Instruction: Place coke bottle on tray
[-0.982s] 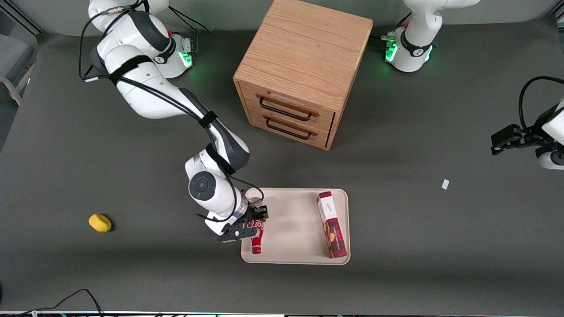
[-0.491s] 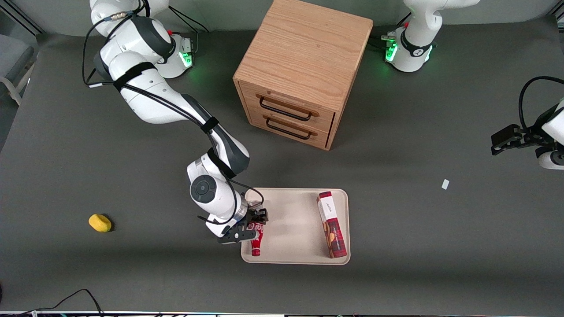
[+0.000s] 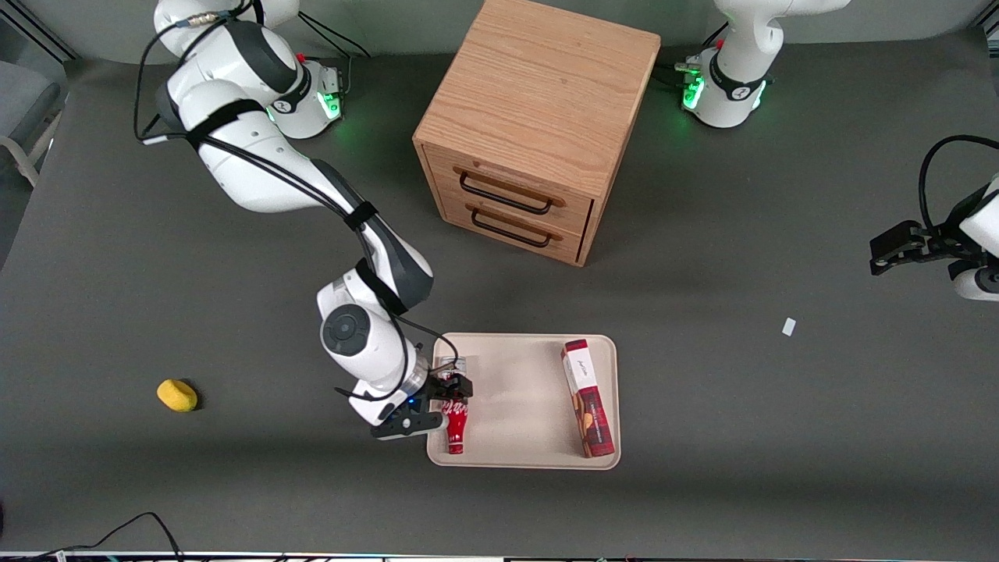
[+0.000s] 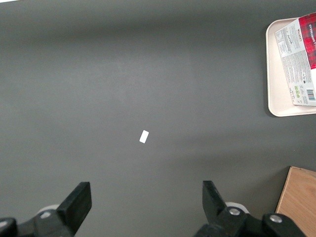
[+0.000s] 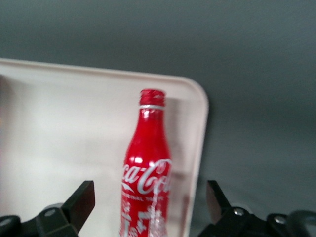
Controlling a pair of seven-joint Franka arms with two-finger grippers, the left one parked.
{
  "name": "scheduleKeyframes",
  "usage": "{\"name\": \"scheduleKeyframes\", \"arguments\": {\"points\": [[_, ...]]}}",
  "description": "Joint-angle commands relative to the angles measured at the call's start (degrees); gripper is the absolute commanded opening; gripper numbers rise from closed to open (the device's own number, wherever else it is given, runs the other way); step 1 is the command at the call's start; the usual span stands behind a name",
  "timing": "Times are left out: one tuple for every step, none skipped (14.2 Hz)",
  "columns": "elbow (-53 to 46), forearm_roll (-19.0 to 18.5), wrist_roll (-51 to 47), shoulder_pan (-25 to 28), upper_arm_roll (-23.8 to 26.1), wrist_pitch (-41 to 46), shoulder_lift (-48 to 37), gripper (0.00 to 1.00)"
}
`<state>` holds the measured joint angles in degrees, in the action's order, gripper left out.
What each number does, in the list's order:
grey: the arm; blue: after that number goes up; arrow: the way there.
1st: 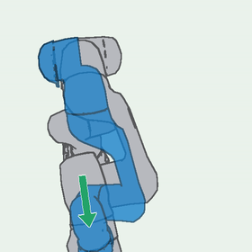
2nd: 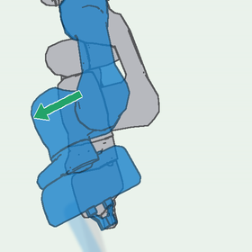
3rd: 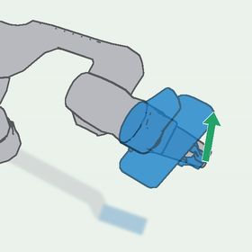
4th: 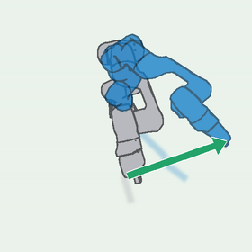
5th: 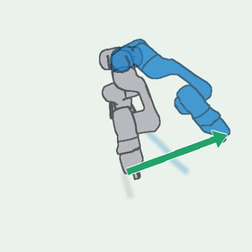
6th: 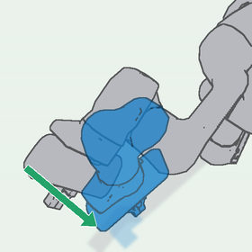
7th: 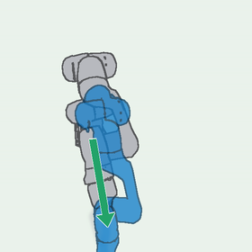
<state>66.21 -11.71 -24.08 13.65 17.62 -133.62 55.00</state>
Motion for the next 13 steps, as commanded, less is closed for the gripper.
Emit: {"name": "scheduleKeyframes", "arguments": {"points": [[14.7, -1.0, 0.0, -6.2, 0.4, 5.3, -15.5, 1.0], [17.5, -0.9, 0.0, -7.8, 0.5, 7.6, -19.4, 1.0], [19.8, -0.8, 0.0, -9.2, 0.5, 10.1, -23.0, 1.0], [20.5, -0.8, 0.0, -10.0, 0.5, 13.9, -25.6, 1.0], [20.5, -0.8, 0.0, -11.0, 0.5, 18.7, -27.5, 1.0], [20.7, -0.6, 0.0, -12.1, 0.5, 23.1, -29.5, 1.0], [21.4, -0.5, 0.4, -13.5, 0.6, 25.6, -31.6, 1.0], [24.5, -0.5, 2.1, -14.3, 0.6, 26.0, -35.2, 1.0], [27.7, -0.5, 3.3, -14.4, 0.3, 25.3, -39.3, 1.0], [30.5, 0.0, 5.7, -15.6, 0.1, 24.4, -42.4, 1.0], [32.8, 3.5, 9.4, -17.2, 0.1, 23.3, -45.7, 1.0], [35.0, 8.6, 11.9, -17.8, -0.9, 23.0, -48.9, 1.0], [37.1, 12.0, 12.9, -17.7, -3.4, 23.0, -52.0, 1.0]]}}
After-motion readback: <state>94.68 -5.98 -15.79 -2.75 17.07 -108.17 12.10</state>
